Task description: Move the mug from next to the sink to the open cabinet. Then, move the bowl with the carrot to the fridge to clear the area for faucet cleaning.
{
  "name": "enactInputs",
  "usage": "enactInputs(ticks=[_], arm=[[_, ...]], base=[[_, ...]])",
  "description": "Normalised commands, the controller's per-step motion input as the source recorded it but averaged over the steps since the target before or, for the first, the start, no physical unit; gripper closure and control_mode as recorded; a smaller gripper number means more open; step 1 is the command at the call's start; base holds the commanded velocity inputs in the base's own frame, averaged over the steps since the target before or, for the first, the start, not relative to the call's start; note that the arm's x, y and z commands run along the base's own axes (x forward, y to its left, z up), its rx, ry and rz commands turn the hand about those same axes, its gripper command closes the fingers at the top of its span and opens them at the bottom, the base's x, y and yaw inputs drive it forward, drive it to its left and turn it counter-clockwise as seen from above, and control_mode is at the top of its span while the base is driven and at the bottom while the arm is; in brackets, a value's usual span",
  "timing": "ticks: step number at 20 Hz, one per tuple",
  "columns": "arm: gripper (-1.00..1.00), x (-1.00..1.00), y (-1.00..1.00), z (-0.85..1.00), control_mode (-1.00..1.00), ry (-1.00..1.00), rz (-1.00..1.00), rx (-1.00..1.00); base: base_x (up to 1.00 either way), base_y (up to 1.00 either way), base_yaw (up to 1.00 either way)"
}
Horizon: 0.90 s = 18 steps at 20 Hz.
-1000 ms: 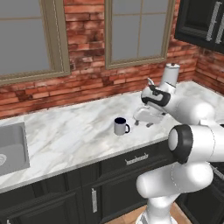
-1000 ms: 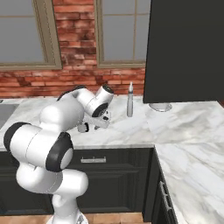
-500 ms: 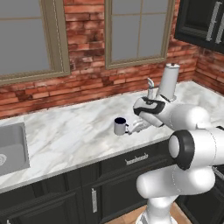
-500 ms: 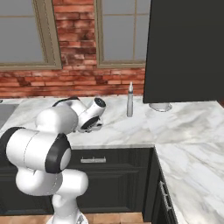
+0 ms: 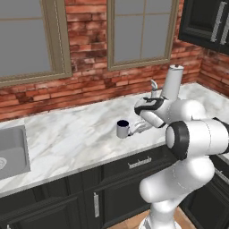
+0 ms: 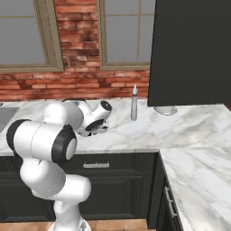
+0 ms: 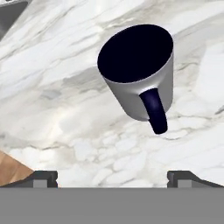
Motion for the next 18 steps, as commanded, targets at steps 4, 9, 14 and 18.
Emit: enactInputs(ticks=[4, 9, 14, 18], arm=[[-1.00, 0.00, -0.34, 0.00, -1.00, 0.00, 0.05, 0.00], [-1.00, 0.15, 0.00, -0.01, -1.00, 0.01, 0.00, -0.02], [-1.00, 0.37, 0.08, -0.05, -1.00, 0.00, 0.00, -0.04], [-1.00, 0.13, 0.05, -0.05, -1.00, 0.00, 0.00, -0.03]], base=[[0.00, 0.00, 0.00], [0.00, 0.00, 0.00], [0.00, 0.00, 0.00], [0.00, 0.00, 0.00]])
